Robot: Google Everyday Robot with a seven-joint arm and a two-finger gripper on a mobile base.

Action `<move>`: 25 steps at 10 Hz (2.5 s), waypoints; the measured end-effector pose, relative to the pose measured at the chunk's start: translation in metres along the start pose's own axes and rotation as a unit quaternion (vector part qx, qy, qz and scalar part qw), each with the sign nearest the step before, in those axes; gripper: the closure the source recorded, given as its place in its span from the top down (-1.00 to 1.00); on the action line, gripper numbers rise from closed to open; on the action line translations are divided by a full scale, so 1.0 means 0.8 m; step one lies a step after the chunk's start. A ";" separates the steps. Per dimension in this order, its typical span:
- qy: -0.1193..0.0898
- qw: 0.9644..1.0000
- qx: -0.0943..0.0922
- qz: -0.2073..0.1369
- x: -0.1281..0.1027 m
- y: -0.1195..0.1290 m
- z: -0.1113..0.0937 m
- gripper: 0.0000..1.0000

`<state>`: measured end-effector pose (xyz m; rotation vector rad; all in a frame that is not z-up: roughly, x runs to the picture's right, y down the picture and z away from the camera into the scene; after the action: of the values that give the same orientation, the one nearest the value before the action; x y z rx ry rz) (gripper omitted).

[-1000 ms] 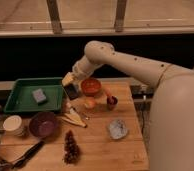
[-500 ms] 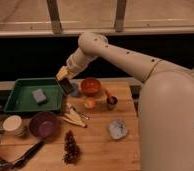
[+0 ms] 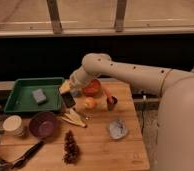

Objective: Wipe tray with eraser

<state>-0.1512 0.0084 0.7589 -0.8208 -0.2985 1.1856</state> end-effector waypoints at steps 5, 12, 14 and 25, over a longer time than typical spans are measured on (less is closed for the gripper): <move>-0.019 0.999 -0.007 -0.044 -0.075 0.007 0.028 -1.00; -0.026 0.990 -0.092 -0.102 -0.171 0.033 0.109 -1.00; -0.021 0.987 -0.110 -0.111 -0.177 0.039 0.117 -1.00; -0.105 0.991 -0.007 -0.082 -0.167 0.041 0.117 -1.00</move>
<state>-0.2813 -0.0696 0.8265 -0.6717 -0.5379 1.1170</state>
